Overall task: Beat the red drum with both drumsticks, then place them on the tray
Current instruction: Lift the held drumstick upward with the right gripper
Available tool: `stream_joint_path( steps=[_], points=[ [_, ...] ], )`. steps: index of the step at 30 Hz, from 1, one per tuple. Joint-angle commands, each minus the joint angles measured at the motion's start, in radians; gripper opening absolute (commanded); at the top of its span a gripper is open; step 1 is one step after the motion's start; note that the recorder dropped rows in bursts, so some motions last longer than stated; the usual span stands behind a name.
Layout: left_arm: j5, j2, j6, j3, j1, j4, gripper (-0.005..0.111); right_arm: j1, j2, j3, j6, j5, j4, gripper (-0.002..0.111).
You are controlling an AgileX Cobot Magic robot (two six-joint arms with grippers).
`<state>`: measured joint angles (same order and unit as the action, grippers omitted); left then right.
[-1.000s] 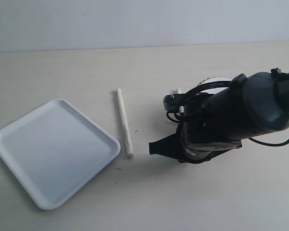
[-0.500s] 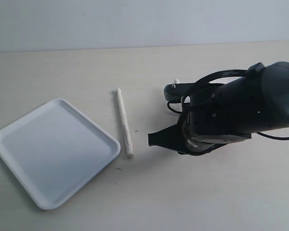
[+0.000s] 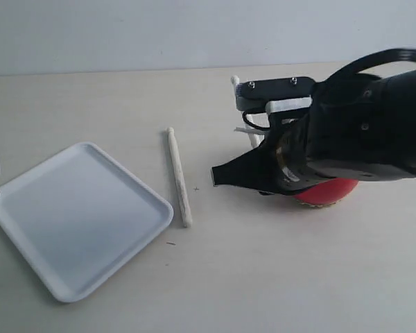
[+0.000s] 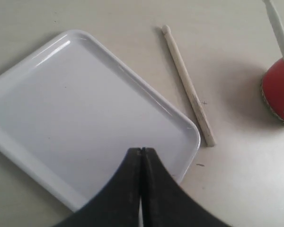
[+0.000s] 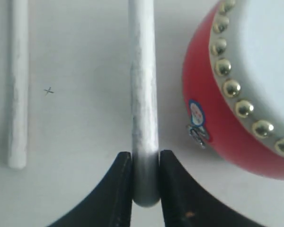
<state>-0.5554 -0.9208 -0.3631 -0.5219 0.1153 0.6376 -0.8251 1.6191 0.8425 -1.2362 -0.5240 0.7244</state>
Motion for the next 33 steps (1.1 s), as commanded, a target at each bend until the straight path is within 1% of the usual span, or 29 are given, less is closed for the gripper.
stream_joint_path(
  steps=[1,3,5,7,9,11,13,16,19,21,23,26,27,28,30,33],
  points=[
    [-0.030,-0.045,-0.018,-0.031,0.006,-0.006,0.000,-0.001,-0.129,-0.001,0.202,-0.071,-0.050,0.000],
    [-0.079,-0.086,-0.018,-0.070,0.006,0.001,0.000,-0.001,-0.216,-0.026,0.246,-0.098,-0.050,0.000],
    [-0.110,-0.122,-0.018,-0.108,0.006,0.020,0.000,-0.001,-0.308,-0.067,0.248,-0.106,-0.044,0.000],
    [-0.111,-0.152,-0.018,-0.138,0.008,0.053,0.000,-0.001,-0.412,-0.120,0.248,-0.116,-0.051,0.000],
    [-0.095,-0.178,-0.018,-0.165,0.036,0.064,0.000,-0.001,-0.511,-0.174,0.248,-0.120,-0.064,0.000],
    [-0.086,-0.206,-0.018,-0.187,0.092,0.082,0.000,-0.001,-0.586,-0.213,0.243,-0.135,-0.064,0.000],
    [-0.067,-0.247,-0.012,-0.203,0.173,0.091,0.000,-0.001,-0.652,-0.242,0.241,-0.166,-0.082,0.000],
    [0.019,-0.315,0.001,-0.215,0.292,0.089,0.000,-0.001,-0.721,-0.259,0.239,-0.203,-0.108,0.000],
    [0.089,-0.365,0.001,-0.226,0.380,0.100,0.000,-0.001,-0.768,-0.257,0.239,-0.263,-0.126,0.000],
    [0.122,-0.372,0.001,-0.226,0.415,0.122,0.000,-0.001,-0.790,-0.257,0.239,-0.315,-0.134,0.000],
    [0.141,-0.372,-0.001,-0.226,0.429,0.129,0.000,-0.001,-0.808,-0.257,0.241,-0.356,-0.140,0.000],
    [0.141,-0.379,-0.001,-0.226,0.430,0.150,0.000,-0.001,-0.821,-0.257,0.241,-0.391,-0.141,0.000],
    [0.126,-0.381,-0.017,-0.226,0.430,0.150,0.000,-0.001,-0.826,-0.257,0.241,-0.395,-0.141,0.000],
    [0.120,-0.383,-0.067,-0.226,0.430,0.150,0.000,-0.001,-0.826,-0.257,0.241,-0.396,-0.135,0.000],
    [0.137,-0.383,-0.104,-0.231,0.431,0.152,0.000,-0.001,-0.826,-0.257,0.243,-0.393,-0.114,0.000],
    [0.154,-0.383,-0.038,-0.280,0.433,0.152,0.000,-0.001,-0.826,-0.257,0.279,-0.391,-0.053,0.000]
  ],
)
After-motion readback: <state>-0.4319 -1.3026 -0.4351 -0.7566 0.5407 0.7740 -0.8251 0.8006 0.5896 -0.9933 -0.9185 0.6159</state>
